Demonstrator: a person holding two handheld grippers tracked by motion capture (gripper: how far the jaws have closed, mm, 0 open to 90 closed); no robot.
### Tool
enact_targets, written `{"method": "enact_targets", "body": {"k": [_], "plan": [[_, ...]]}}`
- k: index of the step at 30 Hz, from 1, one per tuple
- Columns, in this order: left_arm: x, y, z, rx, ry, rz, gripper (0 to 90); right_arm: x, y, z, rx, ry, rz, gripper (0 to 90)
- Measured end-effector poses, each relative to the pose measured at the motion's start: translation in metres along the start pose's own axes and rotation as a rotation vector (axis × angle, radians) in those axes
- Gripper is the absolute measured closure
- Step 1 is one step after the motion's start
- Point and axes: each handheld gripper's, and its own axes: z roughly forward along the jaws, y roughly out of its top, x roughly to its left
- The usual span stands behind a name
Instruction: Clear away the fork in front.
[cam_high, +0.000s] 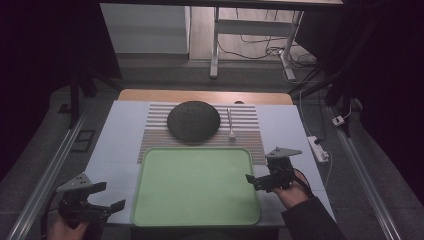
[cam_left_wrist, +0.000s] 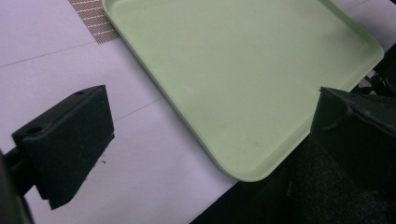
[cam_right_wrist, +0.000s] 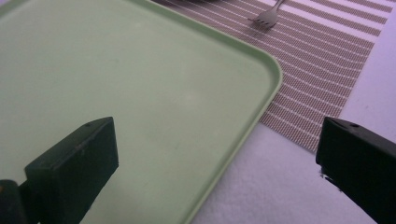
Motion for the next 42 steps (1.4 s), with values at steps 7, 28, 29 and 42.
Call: {"method": "enact_targets", "body": {"k": [7, 28, 29, 42], "plan": [[0.0, 0.0, 0.0, 0.0, -0.001, -0.001, 0.0, -0.005, 0.013, 0.014, 0.006, -0.034, -0.022, 0.0], [0.001, 0.0, 0.001, 0.007, -0.005, -0.001, 0.0, -0.028, 0.048, 0.069, 0.054, -0.084, -0.013, 0.0], [0.001, 0.0, 0.001, 0.007, -0.005, -0.001, 0.0, -0.028, 0.049, 0.072, 0.057, -0.086, -0.011, 0.0], [0.001, 0.0, 0.001, 0.007, -0.009, -0.002, 0.0, -0.033, 0.069, 0.112, 0.077, -0.106, -0.047, 5.4]]}}
